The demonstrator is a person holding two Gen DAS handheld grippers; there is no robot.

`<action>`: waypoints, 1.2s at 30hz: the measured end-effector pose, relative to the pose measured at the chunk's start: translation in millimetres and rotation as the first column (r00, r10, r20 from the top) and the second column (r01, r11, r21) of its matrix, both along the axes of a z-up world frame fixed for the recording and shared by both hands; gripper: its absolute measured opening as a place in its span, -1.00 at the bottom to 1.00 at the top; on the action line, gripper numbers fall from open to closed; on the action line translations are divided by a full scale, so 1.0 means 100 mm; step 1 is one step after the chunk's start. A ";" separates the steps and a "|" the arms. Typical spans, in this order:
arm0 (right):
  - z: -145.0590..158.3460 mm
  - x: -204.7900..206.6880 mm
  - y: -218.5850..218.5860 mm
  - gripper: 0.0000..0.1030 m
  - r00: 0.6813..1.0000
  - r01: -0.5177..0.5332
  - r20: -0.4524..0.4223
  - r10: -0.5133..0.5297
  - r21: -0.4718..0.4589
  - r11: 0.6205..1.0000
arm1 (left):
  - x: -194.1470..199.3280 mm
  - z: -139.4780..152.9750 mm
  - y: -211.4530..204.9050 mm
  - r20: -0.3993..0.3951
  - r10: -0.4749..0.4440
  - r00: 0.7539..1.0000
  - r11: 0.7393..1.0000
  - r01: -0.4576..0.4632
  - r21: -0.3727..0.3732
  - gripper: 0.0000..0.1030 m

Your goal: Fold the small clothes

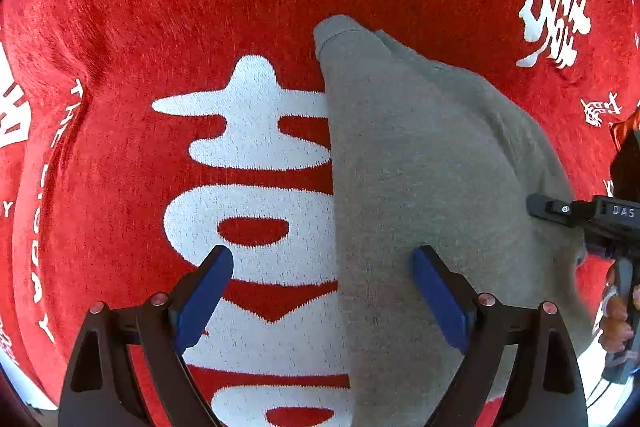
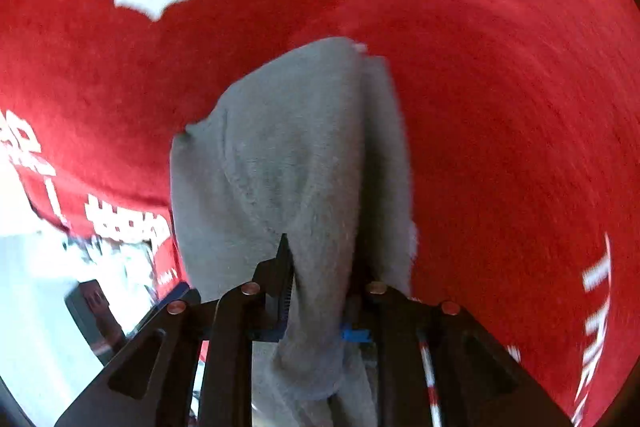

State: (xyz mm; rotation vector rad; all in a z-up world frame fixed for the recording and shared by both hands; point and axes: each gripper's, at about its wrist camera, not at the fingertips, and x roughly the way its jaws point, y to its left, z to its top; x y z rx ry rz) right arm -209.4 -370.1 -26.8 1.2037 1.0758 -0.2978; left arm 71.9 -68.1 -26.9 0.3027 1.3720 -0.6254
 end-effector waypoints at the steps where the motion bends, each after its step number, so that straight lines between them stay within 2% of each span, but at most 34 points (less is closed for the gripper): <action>1: 0.04 -0.05 0.01 -0.29 1.000 -0.002 -0.008 0.002 -0.008 1.000 | 0.00 0.01 0.02 0.005 -0.008 1.000 1.000 0.008 0.006 0.80; 3: 0.18 -0.14 0.09 -0.23 0.999 -0.029 -0.029 0.027 -0.042 0.999 | 0.01 0.06 0.10 0.020 -0.019 1.000 0.999 0.018 0.029 0.80; 5: 0.36 -0.23 0.14 0.09 0.998 -0.059 -0.006 0.059 -0.063 0.996 | 0.02 0.10 0.20 0.019 -0.022 1.000 0.998 0.021 0.061 0.80; 7: 0.45 -0.30 0.28 0.12 0.995 -0.102 0.017 0.103 -0.050 0.994 | -0.01 0.15 0.32 0.001 -0.018 1.000 0.998 0.018 0.066 0.80; 9: 0.49 -0.31 0.43 0.12 0.989 -0.148 -0.013 0.147 -0.044 0.988 | -0.03 0.17 0.40 -0.024 -0.011 1.000 0.998 0.012 0.054 0.80; 10: 0.46 -0.35 0.51 0.04 0.984 -0.176 -0.045 0.173 -0.048 0.983 | -0.07 0.17 0.43 -0.037 -0.012 0.999 0.999 0.013 0.048 0.80; 11: 0.39 -0.32 0.60 -0.47 0.978 -0.198 -0.076 0.193 -0.060 0.978 | -0.11 0.15 0.45 -0.047 -0.017 0.999 0.999 0.019 0.049 0.80; 12: 0.33 -0.34 0.65 -0.71 0.969 -0.224 -0.122 0.214 -0.075 0.972 | -0.16 0.13 0.45 -0.051 -0.023 0.998 0.998 0.026 0.057 0.80; 13: 0.27 -0.35 0.69 -0.83 0.963 -0.236 -0.158 0.220 -0.085 0.968 | -0.22 0.09 0.46 -0.055 -0.030 0.998 0.996 0.035 0.077 0.80; 15: 0.16 -0.41 0.70 -0.83 0.966 -0.213 -0.170 0.195 -0.093 0.973 | -0.36 -0.01 0.46 -0.056 -0.041 0.998 0.994 0.047 0.104 0.80; 17: 0.08 -0.53 0.64 -0.83 0.982 -0.144 -0.134 0.135 -0.053 0.988 | -0.43 -0.10 0.50 -0.050 -0.041 0.998 0.992 0.047 0.121 0.80; 19: 0.07 -0.61 0.62 -0.82 0.987 -0.109 -0.123 0.103 -0.039 0.993 | -0.46 -0.13 0.55 -0.059 -0.015 0.998 0.994 0.021 0.108 0.80; 24: 0.23 -0.69 0.71 -0.73 0.978 -0.138 -0.174 0.116 -0.118 0.983 | -0.41 -0.07 0.67 -0.064 -0.003 0.998 0.994 0.010 0.106 0.80; 28: 0.32 -0.66 0.80 -0.59 0.973 -0.110 -0.217 0.076 -0.146 0.983 | -0.42 -0.02 0.76 -0.066 -0.011 0.998 0.994 0.018 0.105 0.80; 34: 0.49 -0.72 0.89 -0.57 0.969 -0.051 -0.249 -0.001 -0.201 0.978 | -0.42 0.19 0.90 -0.060 -0.003 0.998 0.995 0.009 0.099 0.80; 36: 0.61 -0.89 0.89 -0.57 0.968 -0.039 -0.250 -0.020 -0.226 0.973 | -0.41 0.22 0.96 -0.061 -0.010 0.998 0.995 0.016 0.103 0.80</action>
